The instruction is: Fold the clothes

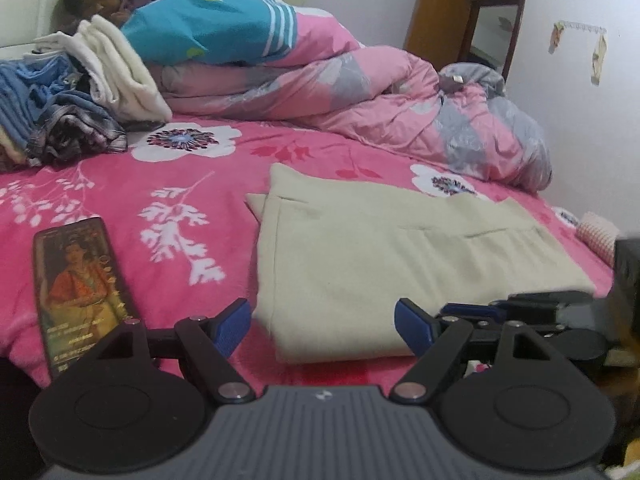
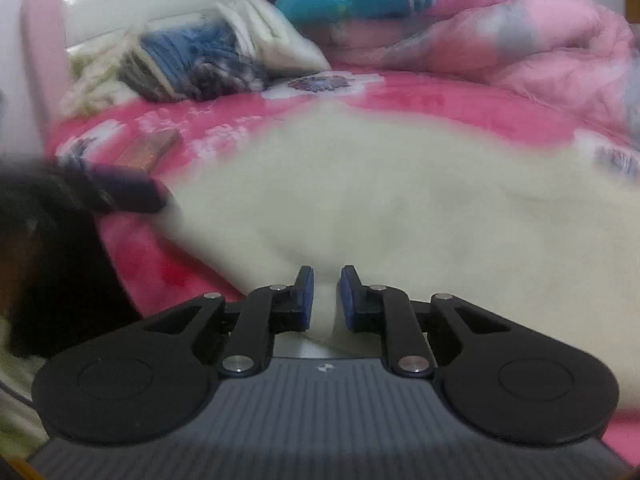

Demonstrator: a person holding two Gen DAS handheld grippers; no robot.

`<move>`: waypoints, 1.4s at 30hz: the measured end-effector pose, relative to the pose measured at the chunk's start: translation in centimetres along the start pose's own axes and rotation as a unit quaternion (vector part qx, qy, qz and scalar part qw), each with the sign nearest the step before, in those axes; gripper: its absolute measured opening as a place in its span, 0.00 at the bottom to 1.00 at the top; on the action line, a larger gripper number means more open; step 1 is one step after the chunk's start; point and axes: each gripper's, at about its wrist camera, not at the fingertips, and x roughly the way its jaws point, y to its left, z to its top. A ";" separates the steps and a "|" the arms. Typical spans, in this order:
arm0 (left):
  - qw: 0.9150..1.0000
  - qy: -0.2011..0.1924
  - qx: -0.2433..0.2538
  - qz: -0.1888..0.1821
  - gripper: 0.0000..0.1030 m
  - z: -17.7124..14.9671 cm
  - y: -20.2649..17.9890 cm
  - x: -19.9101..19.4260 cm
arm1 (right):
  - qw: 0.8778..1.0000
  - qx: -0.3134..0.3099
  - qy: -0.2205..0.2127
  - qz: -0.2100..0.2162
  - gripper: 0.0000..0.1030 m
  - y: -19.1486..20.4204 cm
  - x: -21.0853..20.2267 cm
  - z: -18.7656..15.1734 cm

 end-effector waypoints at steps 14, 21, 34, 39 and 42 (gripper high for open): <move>0.997 -0.028 -0.072 0.012 0.78 1.0 3.5 -3.1 | 0.994 -0.045 -0.043 0.087 0.11 5.8 2.4 4.0; 0.998 -0.024 -0.062 0.007 0.78 2.0 2.5 -1.5 | 0.990 -0.063 -0.049 0.120 0.12 8.0 6.5 1.4; 0.997 0.007 0.068 -0.036 0.82 3.5 -4.9 5.8 | 0.970 0.133 -0.117 -0.168 0.28 -6.6 -7.8 -0.3; 0.990 0.030 0.135 -0.001 0.84 1.7 -7.5 8.4 | 0.964 0.168 -0.091 -0.183 0.26 -11.8 -8.3 -5.3; 0.987 0.043 0.153 0.011 0.86 1.0 -8.4 9.6 | 0.967 0.133 -0.082 -0.202 0.27 -11.6 -9.4 -2.9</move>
